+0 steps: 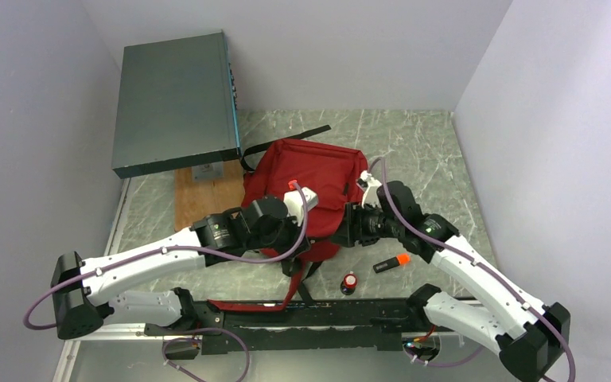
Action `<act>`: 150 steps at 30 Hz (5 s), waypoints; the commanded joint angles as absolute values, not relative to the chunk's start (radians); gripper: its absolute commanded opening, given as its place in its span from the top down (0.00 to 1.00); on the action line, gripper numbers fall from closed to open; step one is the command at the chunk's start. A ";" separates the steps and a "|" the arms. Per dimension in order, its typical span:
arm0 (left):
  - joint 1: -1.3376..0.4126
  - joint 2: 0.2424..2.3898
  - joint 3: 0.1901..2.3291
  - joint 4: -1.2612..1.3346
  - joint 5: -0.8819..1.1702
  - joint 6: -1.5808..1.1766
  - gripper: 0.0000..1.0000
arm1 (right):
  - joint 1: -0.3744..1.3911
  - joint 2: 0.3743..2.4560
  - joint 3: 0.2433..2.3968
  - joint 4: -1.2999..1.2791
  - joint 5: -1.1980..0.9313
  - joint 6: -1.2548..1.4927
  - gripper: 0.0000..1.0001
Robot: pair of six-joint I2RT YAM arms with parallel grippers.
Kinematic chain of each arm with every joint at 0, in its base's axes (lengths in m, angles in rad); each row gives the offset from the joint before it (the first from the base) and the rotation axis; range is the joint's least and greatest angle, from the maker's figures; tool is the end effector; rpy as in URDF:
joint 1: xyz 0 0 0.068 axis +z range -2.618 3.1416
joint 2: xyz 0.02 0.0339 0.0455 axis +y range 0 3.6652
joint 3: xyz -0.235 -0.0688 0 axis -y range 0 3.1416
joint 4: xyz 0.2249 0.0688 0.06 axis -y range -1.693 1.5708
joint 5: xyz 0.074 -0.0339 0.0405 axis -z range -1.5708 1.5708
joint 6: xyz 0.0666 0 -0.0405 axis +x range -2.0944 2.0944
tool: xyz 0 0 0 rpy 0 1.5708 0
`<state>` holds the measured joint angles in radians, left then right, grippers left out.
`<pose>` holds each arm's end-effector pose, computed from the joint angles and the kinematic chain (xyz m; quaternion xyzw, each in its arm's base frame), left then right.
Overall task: Pack the student bag
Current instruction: Zip the student bag at the center of the board.
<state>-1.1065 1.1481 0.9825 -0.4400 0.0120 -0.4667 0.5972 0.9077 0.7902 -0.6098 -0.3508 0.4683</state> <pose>0.1206 -0.2426 0.2699 0.2812 0.8400 -0.3323 0.3240 0.1589 0.1357 0.2411 -0.1291 0.8919 0.3419 0.2663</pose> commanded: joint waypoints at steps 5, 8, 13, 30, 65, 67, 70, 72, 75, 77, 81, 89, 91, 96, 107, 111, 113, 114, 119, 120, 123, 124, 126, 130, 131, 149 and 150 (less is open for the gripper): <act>-1.107 1.169 1.042 -0.403 0.133 -0.427 1.00 | 0.617 0.849 0.583 -0.379 -0.400 1.085 0.53; -1.106 1.169 1.019 -0.367 0.162 -0.438 1.00 | 0.616 0.815 0.510 -0.318 -0.401 1.223 0.52; -1.106 1.189 0.972 -0.329 0.200 -0.465 1.00 | 0.617 0.780 0.450 -0.262 -0.404 1.344 0.51; -1.106 1.213 0.933 -0.260 0.257 -0.493 1.00 | 0.622 0.838 0.442 -0.181 -0.345 1.389 0.61; -0.909 1.038 0.789 -0.381 0.003 -0.437 1.00 | 0.789 0.887 0.875 -0.483 -0.185 0.297 0.33; -0.907 1.018 0.767 -0.369 0.003 -0.448 1.00 | 0.883 0.920 0.844 -0.357 -0.164 0.182 0.32; -0.899 1.002 0.725 -0.334 0.026 -0.472 1.00 | 0.978 0.956 0.741 -0.161 -0.129 0.019 0.32; -0.895 0.995 0.711 -0.321 0.037 -0.491 1.00 | 1.039 0.969 0.677 -0.041 -0.047 -0.084 0.33; -0.890 0.987 0.686 -0.291 0.047 -0.511 1.00 | 1.129 0.992 0.580 0.141 0.113 -0.210 0.38; -0.881 0.985 0.674 -0.277 0.060 -0.522 1.00 | 1.164 1.033 0.570 0.196 0.153 -0.272 0.41; -0.866 0.983 0.660 -0.261 0.087 -0.528 1.00 | 1.210 1.107 0.573 0.281 0.217 -0.311 0.46; -0.835 0.964 0.658 -0.264 0.122 -0.535 1.00 | 1.254 1.217 0.545 0.406 0.301 -0.347 0.52; -0.828 0.963 0.662 -0.274 0.122 -0.531 1.00 | 1.259 1.246 0.542 0.428 0.292 -0.353 0.54; -0.809 0.966 0.673 -0.283 0.132 -0.529 1.00 | 1.262 1.272 0.529 0.441 0.246 -0.348 0.55; -0.775 1.037 0.741 -0.492 -0.147 -0.551 1.00 | 1.284 1.319 0.598 0.275 0.265 -0.282 1.00; -0.722 1.122 0.786 -0.556 -0.242 -0.493 1.00 | 1.309 1.252 0.557 0.241 0.152 -0.253 1.00; -0.690 1.151 0.799 -0.554 -0.254 -0.463 1.00 | 1.328 1.227 0.545 0.213 0.089 -0.235 1.00; -0.676 1.161 0.808 -0.550 -0.248 -0.447 1.00 | 1.338 1.221 0.537 0.202 0.079 -0.227 1.00; -0.662 1.173 0.844 -0.484 -0.207 -0.403 1.00 | 1.351 1.201 0.504 0.189 0.011 -0.210 1.00; -0.660 1.194 0.868 -0.497 -0.222 -0.400 1.00 | 1.352 1.213 0.509 0.179 -0.008 -0.209 1.00; -0.653 1.269 0.942 -0.524 -0.266 -0.374 1.00 | 1.357 1.250 0.514 0.187 -0.052 -0.208 1.00; -0.650 1.307 0.969 -0.521 -0.283 -0.363 1.00 | 1.360 1.259 0.514 0.197 -0.059 -0.207 1.00; -0.649 1.374 1.021 -0.536 -0.317 -0.342 1.00 | 1.364 1.274 0.518 0.206 -0.071 -0.202 1.00; -0.650 1.469 1.103 -0.532 -0.359 -0.298 1.00 | 1.379 1.281 0.522 0.219 -0.088 -0.196 1.00; -0.650 1.486 1.119 -0.533 -0.362 -0.290 1.00 | 1.384 1.283 0.522 0.220 -0.087 -0.194 1.00; -0.650 1.530 1.201 -0.619 -0.316 -0.271 0.98 | 1.359 1.218 0.519 0.339 0.064 0.034 0.65; -0.650 1.486 1.185 -0.622 -0.290 -0.274 0.91 | 1.344 1.187 0.534 0.315 0.079 0.054 0.57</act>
